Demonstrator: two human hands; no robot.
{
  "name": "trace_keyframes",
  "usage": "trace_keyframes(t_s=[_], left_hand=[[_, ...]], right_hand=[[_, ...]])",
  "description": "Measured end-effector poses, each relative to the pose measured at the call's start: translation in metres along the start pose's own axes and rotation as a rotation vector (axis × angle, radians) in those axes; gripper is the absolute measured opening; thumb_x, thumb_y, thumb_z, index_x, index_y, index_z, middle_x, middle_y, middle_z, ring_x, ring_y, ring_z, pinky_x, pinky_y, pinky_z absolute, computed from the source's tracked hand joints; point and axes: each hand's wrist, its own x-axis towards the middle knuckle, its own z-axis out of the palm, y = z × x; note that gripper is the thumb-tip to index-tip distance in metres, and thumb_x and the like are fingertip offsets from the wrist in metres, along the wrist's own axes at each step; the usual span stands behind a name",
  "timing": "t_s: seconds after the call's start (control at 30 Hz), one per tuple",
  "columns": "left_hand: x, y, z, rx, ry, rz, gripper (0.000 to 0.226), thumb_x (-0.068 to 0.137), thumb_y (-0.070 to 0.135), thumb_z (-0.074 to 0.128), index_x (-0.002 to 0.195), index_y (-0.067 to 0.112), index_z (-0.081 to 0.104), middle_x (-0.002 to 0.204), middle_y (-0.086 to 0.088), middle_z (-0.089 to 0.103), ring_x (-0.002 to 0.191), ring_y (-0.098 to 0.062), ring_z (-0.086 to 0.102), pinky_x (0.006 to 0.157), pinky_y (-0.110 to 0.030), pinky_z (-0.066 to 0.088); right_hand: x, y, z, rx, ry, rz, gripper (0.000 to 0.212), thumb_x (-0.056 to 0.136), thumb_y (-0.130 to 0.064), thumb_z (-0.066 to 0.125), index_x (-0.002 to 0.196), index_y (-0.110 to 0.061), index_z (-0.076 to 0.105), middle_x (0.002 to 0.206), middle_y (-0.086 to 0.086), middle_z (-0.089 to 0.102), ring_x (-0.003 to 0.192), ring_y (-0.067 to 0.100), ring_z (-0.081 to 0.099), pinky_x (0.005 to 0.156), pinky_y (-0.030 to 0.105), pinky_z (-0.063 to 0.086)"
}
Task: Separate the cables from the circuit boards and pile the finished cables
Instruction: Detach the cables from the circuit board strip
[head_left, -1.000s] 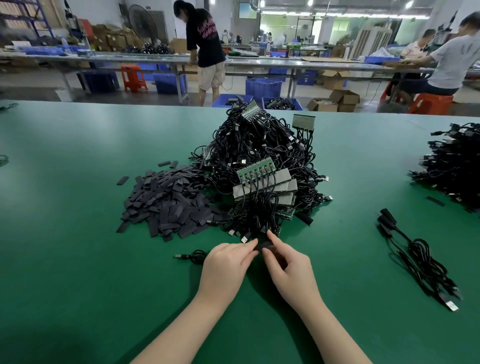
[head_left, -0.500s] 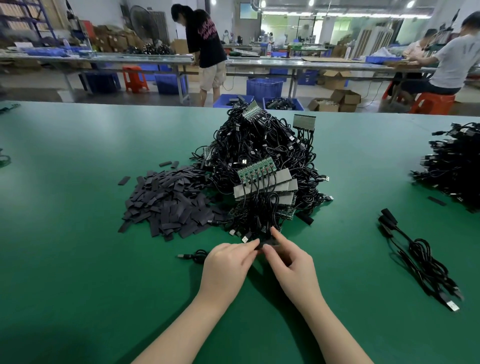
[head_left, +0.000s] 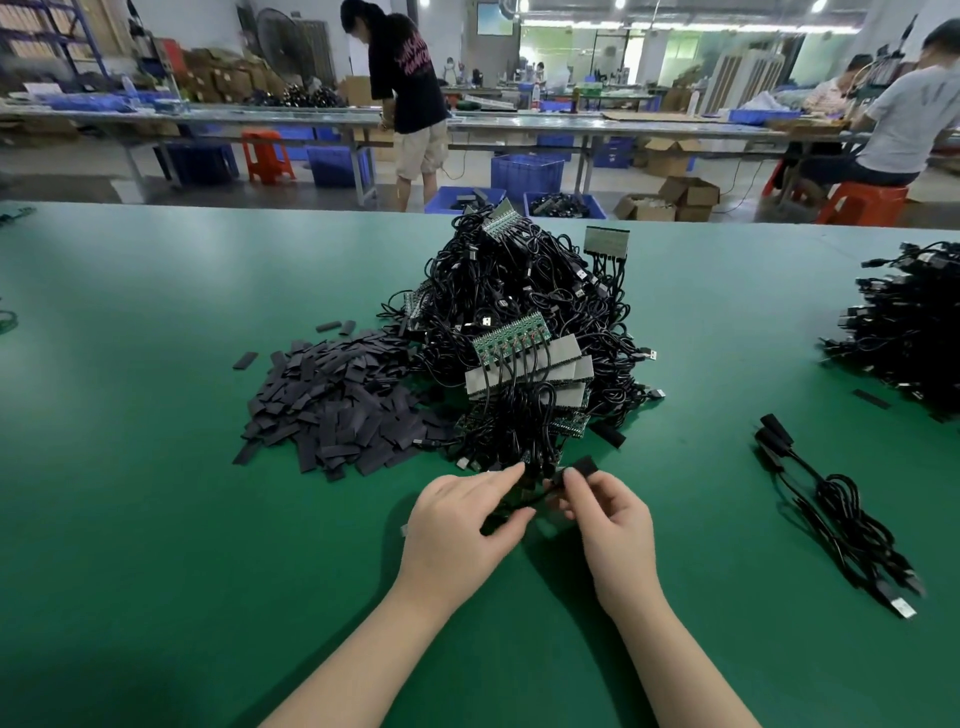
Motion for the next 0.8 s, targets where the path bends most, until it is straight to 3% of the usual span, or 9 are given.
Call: trace_keyframes(t_s=[0.17,0.3,0.4,0.5,0.6,0.7,0.8], left_hand=[[0.001,0.005,0.000,0.055,-0.156,-0.052,0.013,0.086,0.028,0.068,0.096,0.027,0.077,0.091,0.017,0.073,0.085,-0.004,0.067,0.077,-0.028,0.049],[0.001,0.004,0.000,0.055,-0.185,-0.048,0.010,0.089,0.025,0.066,0.090,0.025,0.076,0.085,0.015,0.072,0.080,-0.005,0.066,0.070,-0.027,0.049],[0.001,0.003,0.001,0.050,-0.201,-0.048,0.011,0.090,0.022,0.064,0.092,0.021,0.075,0.085,0.012,0.070,0.080,-0.009,0.065,0.070,-0.029,0.050],[0.002,0.002,0.000,0.023,-0.202,-0.063,0.015,0.093,0.024,0.061,0.099,0.021,0.074,0.091,0.012,0.070,0.086,-0.009,0.064,0.075,-0.030,0.053],[0.001,0.006,-0.004,-0.050,-0.086,-0.108,0.032,0.096,0.034,0.049,0.118,0.022,0.069,0.112,0.016,0.068,0.106,0.003,0.058,0.089,-0.017,0.047],[0.001,0.007,-0.007,-0.098,-0.048,-0.214,0.044,0.097,0.042,0.035,0.131,0.024,0.058,0.112,0.019,0.062,0.107,0.005,0.053,0.086,-0.016,0.044],[0.001,0.008,-0.007,-0.080,-0.063,-0.190,0.041,0.097,0.037,0.037,0.128,0.021,0.060,0.109,0.015,0.066,0.100,0.000,0.058,0.084,-0.020,0.046]], right_hand=[[0.001,-0.002,-0.003,0.172,0.097,0.038,0.020,0.100,-0.017,0.059,0.082,-0.010,0.063,0.073,0.000,0.073,0.069,0.005,0.069,0.059,0.014,0.049],[-0.002,-0.002,0.002,-0.021,-0.014,0.006,0.012,0.098,-0.017,0.061,0.094,-0.017,0.072,0.084,-0.004,0.077,0.073,0.004,0.070,0.066,0.014,0.051],[-0.006,-0.001,0.006,-0.170,-0.076,-0.040,0.018,0.098,-0.019,0.061,0.088,-0.023,0.076,0.084,-0.007,0.077,0.081,0.007,0.072,0.073,0.017,0.053],[-0.008,-0.003,0.005,-0.220,-0.079,-0.068,0.023,0.099,-0.021,0.059,0.083,-0.027,0.075,0.079,-0.008,0.076,0.074,0.006,0.069,0.070,0.019,0.052],[-0.008,-0.010,0.004,-0.159,0.025,-0.100,0.024,0.102,-0.020,0.053,0.086,-0.019,0.070,0.071,0.000,0.072,0.069,0.013,0.066,0.068,0.025,0.052],[-0.003,-0.036,-0.009,-0.081,0.185,-0.150,0.024,0.104,-0.022,0.050,0.087,-0.017,0.066,0.059,-0.001,0.061,0.055,0.016,0.060,0.054,0.029,0.051],[0.013,-0.078,-0.048,-0.359,0.326,-0.297,0.024,0.101,-0.032,0.055,0.080,-0.024,0.062,0.057,-0.010,0.058,0.052,0.011,0.055,0.046,0.029,0.045]])
